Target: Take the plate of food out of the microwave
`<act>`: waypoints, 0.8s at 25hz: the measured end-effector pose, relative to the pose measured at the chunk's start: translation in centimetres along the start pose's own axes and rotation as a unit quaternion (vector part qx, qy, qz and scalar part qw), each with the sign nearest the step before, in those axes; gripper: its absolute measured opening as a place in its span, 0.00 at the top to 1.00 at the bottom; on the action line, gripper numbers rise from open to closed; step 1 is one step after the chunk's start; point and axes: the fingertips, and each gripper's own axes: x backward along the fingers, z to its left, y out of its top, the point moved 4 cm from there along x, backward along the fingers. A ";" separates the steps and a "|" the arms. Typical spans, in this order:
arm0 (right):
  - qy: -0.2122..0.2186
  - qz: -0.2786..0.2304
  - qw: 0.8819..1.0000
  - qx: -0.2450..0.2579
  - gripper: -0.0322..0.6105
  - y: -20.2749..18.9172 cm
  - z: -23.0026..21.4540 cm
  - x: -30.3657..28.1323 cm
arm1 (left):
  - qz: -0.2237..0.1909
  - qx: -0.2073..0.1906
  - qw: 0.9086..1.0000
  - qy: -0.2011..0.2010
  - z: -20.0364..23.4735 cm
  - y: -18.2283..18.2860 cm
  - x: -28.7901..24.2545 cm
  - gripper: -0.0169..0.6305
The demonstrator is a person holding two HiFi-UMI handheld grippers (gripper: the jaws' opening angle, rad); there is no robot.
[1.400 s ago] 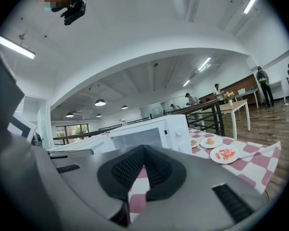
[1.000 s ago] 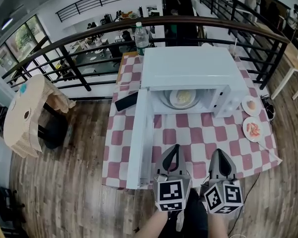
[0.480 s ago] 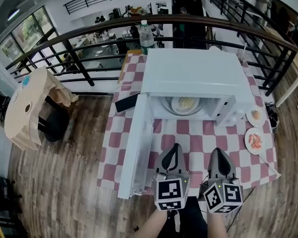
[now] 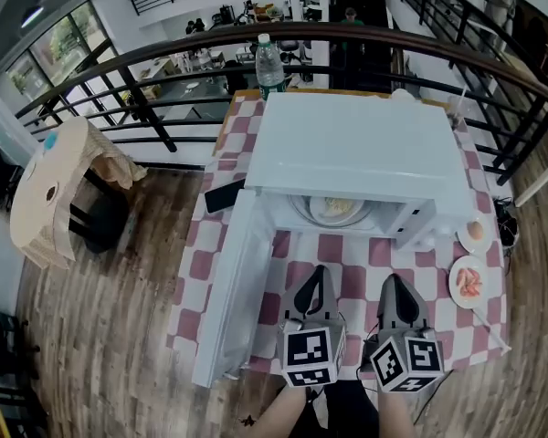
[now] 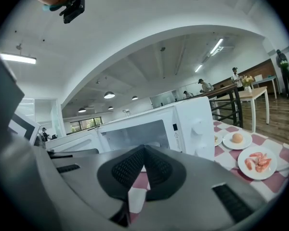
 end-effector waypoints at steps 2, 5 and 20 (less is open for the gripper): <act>0.009 0.006 1.000 -0.002 0.96 0.1 -0.3 -0.9 | 0.003 0.004 1.000 0.008 -0.1 0.0 -0.9 0.96; 0.022 0.015 1.000 -0.003 0.96 0.0 -0.7 -2.3 | 0.006 0.005 1.000 0.018 -0.2 0.0 -2.1 0.96; 0.084 0.056 0.995 -0.009 0.96 -0.3 -2.2 -8.0 | 0.021 0.040 0.996 0.074 -0.1 -0.7 -6.0 0.96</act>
